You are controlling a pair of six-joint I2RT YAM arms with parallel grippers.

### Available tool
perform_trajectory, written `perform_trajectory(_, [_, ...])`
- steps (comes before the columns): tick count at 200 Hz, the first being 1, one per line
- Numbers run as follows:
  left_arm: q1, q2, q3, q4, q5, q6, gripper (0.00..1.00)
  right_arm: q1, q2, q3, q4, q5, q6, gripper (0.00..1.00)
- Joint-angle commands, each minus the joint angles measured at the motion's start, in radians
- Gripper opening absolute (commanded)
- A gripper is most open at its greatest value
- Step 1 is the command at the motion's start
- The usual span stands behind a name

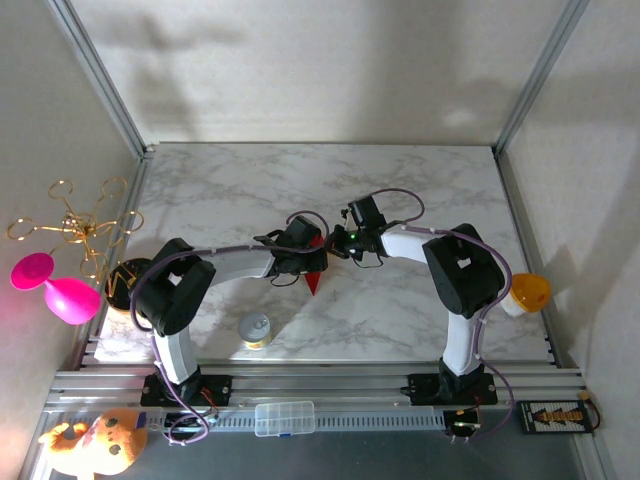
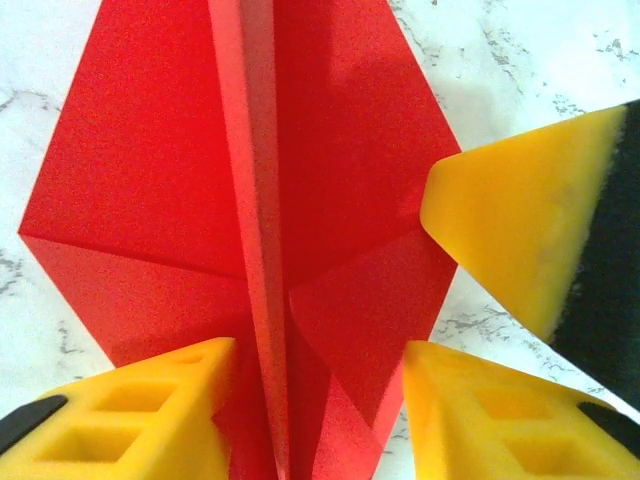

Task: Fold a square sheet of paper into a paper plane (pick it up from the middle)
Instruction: Move the paper plane to the top-center of the table.

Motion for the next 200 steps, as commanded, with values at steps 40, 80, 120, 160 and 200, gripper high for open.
perform_trajectory(40, [-0.007,0.022,0.032,-0.066,-0.054,0.013,0.29,-0.002,-0.018,0.024,-0.018,-0.011,-0.013,0.05])
perform_trajectory(80, [-0.007,0.010,0.036,-0.069,-0.092,-0.012,0.21,-0.002,-0.018,0.019,-0.018,-0.010,-0.013,0.05])
perform_trajectory(120, [-0.007,0.038,0.032,-0.057,-0.061,-0.025,0.18,-0.002,-0.018,0.015,-0.014,-0.013,-0.012,0.06])
perform_trajectory(160, [-0.008,0.054,0.036,-0.048,-0.030,-0.033,0.18,-0.002,-0.026,-0.003,0.000,-0.019,-0.006,0.12])
perform_trajectory(200, [-0.007,0.049,0.049,-0.047,-0.040,-0.040,0.11,-0.008,-0.084,-0.020,-0.015,0.060,-0.003,0.33])
